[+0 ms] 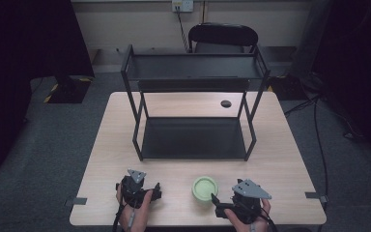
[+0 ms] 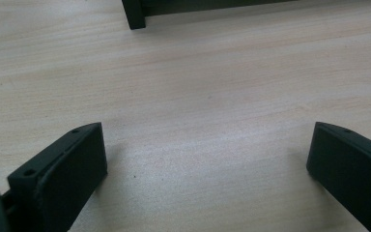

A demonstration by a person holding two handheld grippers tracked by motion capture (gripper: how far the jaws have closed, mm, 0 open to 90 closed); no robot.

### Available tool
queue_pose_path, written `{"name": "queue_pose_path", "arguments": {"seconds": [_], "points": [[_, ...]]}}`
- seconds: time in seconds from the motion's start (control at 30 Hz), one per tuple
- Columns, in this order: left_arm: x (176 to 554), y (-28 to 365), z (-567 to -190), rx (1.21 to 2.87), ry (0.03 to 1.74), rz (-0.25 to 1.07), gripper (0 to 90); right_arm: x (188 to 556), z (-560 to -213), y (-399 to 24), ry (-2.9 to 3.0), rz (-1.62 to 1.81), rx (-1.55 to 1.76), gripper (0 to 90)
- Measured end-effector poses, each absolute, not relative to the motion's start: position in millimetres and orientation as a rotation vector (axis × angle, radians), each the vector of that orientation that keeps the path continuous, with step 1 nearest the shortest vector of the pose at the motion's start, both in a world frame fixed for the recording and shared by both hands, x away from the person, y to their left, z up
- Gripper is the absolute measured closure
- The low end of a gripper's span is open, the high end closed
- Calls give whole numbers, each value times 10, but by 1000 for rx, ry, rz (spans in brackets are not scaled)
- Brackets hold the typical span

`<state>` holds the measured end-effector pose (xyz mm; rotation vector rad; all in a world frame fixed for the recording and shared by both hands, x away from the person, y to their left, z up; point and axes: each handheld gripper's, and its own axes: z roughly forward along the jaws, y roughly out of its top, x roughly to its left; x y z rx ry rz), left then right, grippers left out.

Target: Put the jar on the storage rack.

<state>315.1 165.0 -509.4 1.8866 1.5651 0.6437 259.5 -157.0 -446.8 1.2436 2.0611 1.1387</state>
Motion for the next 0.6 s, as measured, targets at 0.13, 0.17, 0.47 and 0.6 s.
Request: {"name": "queue_pose_path", "arguments": {"seconds": [0.13, 0.17, 0.47, 0.6], "points": [[3151, 1650, -5094, 1886, 1565, 644, 0, 2602, -4476, -1510, 2085, 1154, 1226, 11], [3151, 1650, -5094, 1886, 1565, 644, 0, 2604, -4478, -1490, 2090, 1154, 1220, 11], [3151, 1650, -5094, 1886, 1565, 644, 0, 2688, -4410, -1301, 2143, 1188, 1146, 14], [3151, 1650, -5094, 1886, 1565, 644, 0, 2762, -4416, -1214, 2181, 1193, 1122, 15]]}}
